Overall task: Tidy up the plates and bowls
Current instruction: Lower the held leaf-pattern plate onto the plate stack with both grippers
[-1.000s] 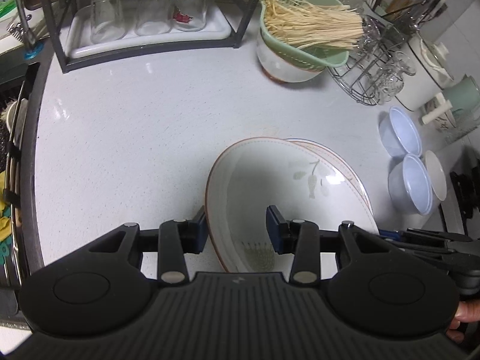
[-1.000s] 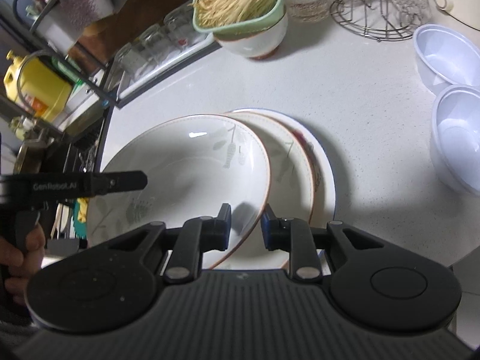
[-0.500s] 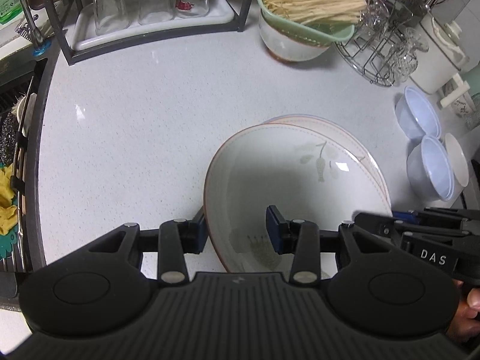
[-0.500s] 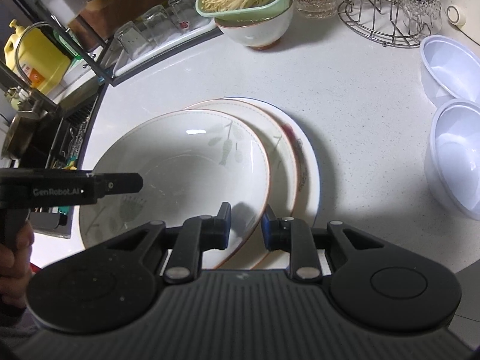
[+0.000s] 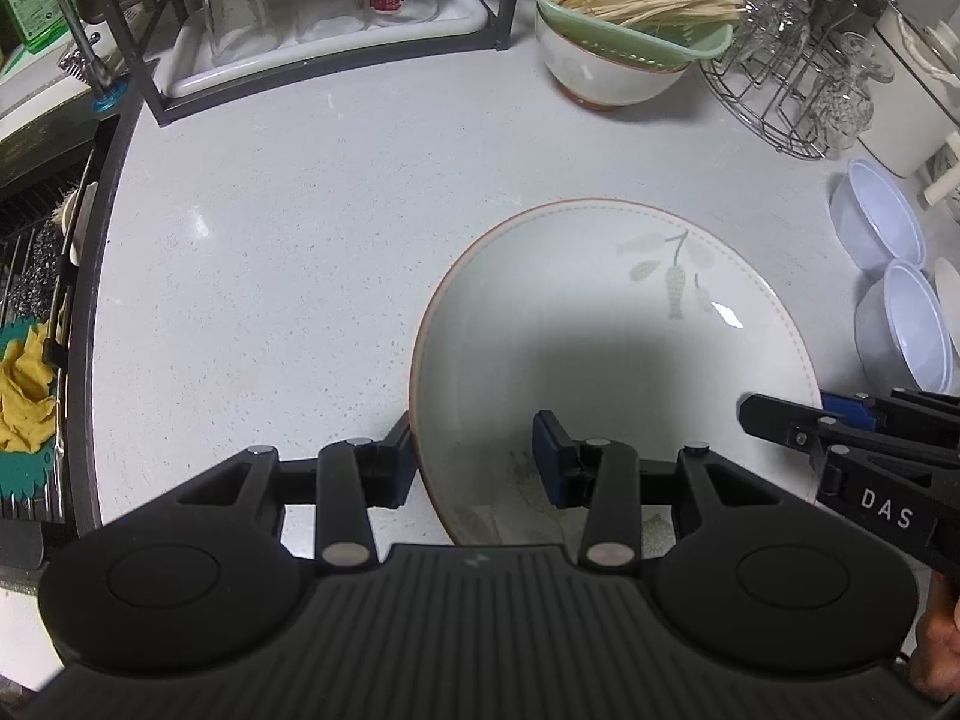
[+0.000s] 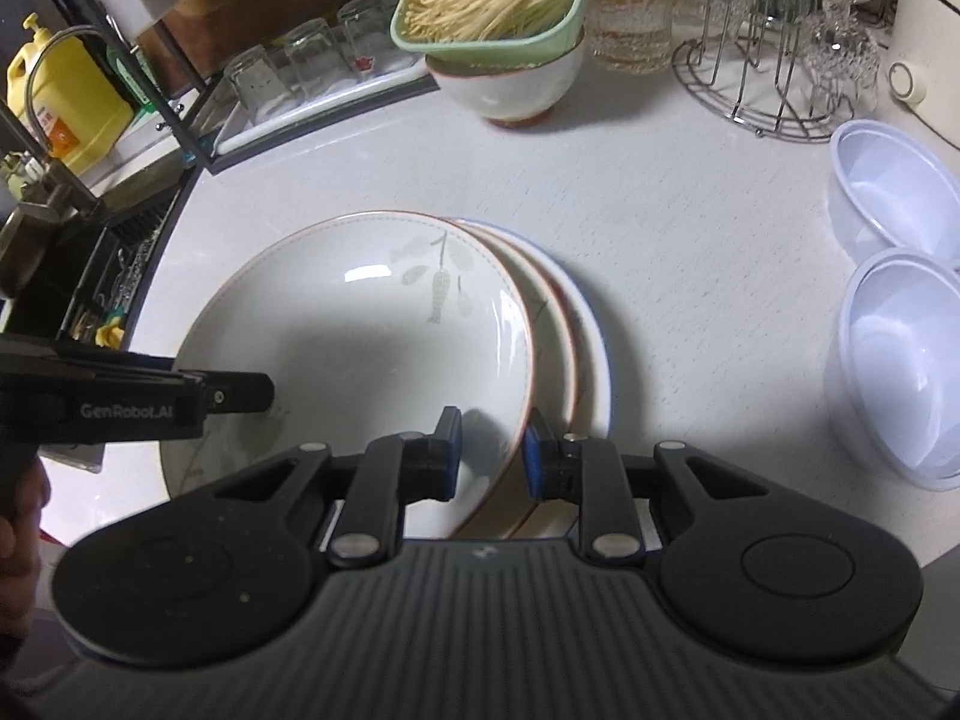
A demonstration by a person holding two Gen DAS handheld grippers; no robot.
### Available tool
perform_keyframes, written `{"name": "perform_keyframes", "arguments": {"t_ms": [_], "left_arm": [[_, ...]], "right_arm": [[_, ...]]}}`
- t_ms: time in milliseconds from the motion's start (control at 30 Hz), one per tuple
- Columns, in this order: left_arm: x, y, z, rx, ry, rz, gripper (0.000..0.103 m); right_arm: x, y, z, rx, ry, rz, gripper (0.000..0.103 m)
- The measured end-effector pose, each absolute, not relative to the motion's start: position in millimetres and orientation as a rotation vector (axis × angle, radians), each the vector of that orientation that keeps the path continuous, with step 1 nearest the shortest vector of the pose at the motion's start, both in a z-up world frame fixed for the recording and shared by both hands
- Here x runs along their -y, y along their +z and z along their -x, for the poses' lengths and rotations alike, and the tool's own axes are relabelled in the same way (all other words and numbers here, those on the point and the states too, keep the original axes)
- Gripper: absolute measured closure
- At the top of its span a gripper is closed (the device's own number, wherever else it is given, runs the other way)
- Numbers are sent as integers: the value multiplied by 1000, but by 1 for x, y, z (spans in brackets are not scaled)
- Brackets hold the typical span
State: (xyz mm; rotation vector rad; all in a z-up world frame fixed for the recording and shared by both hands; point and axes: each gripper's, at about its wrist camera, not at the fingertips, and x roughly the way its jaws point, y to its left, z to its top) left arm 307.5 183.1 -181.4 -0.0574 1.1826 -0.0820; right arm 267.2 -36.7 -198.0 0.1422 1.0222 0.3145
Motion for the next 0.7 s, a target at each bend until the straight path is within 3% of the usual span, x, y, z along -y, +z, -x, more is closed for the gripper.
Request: {"name": "perform_keyframes", "arguments": {"t_ms": [700], "left_arm": [[-185,-183,-287,-1182,-22,194,57]], "right_arm": [[68,-193,-262,-965,357,-302,77]]}}
